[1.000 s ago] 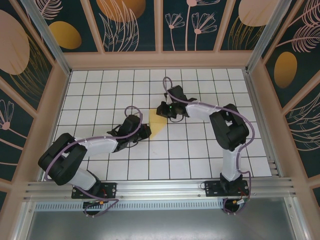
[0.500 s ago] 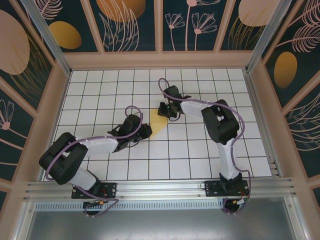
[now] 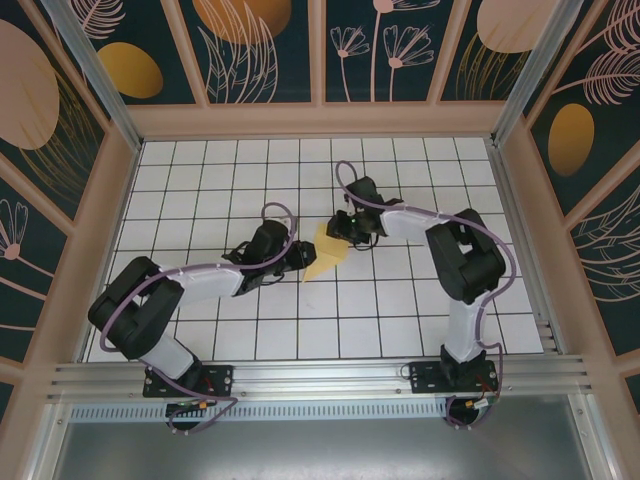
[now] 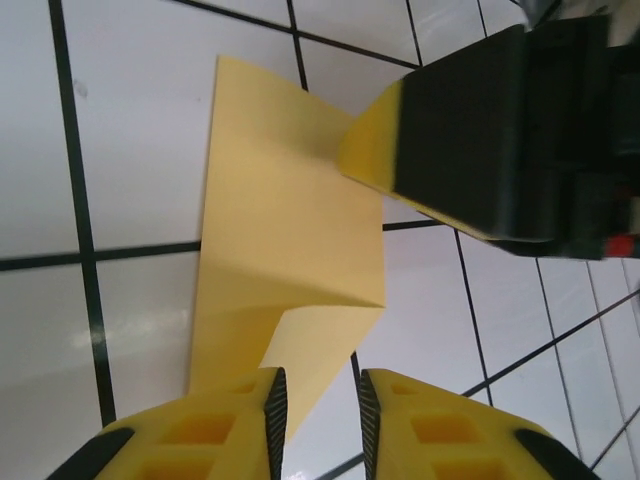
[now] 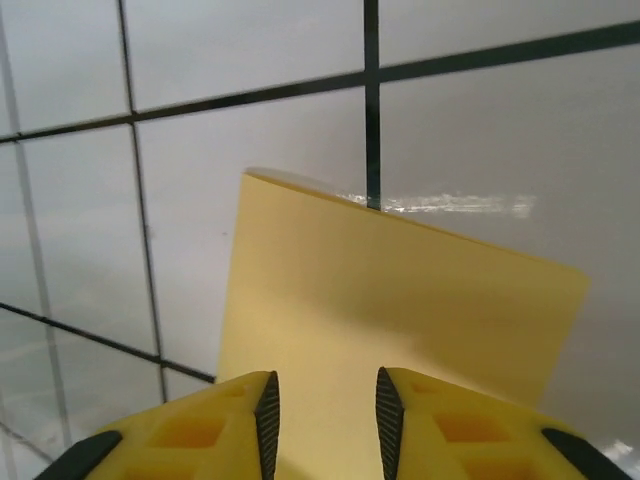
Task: Fold a paper plane with a square sheet of paper (pick it up from the middle)
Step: Rotate the paper at the center of the table, then fourth fold the wing at the center of the table.
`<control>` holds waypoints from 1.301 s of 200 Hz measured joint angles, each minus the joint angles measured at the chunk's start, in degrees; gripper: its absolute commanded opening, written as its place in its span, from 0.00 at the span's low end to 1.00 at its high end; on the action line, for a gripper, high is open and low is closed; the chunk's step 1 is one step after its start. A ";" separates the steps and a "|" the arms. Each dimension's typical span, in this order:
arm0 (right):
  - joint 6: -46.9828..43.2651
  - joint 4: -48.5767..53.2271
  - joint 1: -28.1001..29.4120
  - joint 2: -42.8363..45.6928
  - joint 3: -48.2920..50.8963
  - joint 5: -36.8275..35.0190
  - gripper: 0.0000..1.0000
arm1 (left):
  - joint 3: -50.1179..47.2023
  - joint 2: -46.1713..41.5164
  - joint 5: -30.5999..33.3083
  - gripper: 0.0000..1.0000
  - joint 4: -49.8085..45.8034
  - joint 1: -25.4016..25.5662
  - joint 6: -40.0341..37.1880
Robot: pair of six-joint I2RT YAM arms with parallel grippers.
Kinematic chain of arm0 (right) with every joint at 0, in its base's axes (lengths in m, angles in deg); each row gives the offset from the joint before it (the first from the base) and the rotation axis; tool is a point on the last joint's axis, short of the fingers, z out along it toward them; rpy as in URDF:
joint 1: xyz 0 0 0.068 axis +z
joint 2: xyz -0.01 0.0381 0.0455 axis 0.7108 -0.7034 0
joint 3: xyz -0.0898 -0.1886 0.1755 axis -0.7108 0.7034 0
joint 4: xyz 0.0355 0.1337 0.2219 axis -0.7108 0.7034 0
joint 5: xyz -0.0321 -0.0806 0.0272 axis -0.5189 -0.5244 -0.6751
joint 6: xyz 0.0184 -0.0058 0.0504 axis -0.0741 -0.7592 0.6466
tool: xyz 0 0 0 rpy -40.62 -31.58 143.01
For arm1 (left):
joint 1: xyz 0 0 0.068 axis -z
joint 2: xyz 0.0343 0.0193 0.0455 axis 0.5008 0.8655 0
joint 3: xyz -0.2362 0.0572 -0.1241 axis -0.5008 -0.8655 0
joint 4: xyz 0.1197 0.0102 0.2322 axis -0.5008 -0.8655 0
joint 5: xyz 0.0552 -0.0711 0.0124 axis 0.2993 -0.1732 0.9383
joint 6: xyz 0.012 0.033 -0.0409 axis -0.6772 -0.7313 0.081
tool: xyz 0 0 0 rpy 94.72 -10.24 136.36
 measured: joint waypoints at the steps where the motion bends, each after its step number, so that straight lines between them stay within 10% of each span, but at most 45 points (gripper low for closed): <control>1: -0.02 -0.15 -0.13 0.22 0.20 0.20 0.39 | 0.04 0.04 0.02 0.35 0.00 0.00 -0.15; 124: -1.97 -12.61 -7.96 13.55 18.36 18.12 0.57 | 2.64 8.17 -3.32 0.34 3.69 -0.09 -16.65; 260: 0.28 -16.09 -9.07 16.98 23.26 20.17 0.58 | 0.94 9.97 -7.85 0.02 9.03 -2.32 -20.63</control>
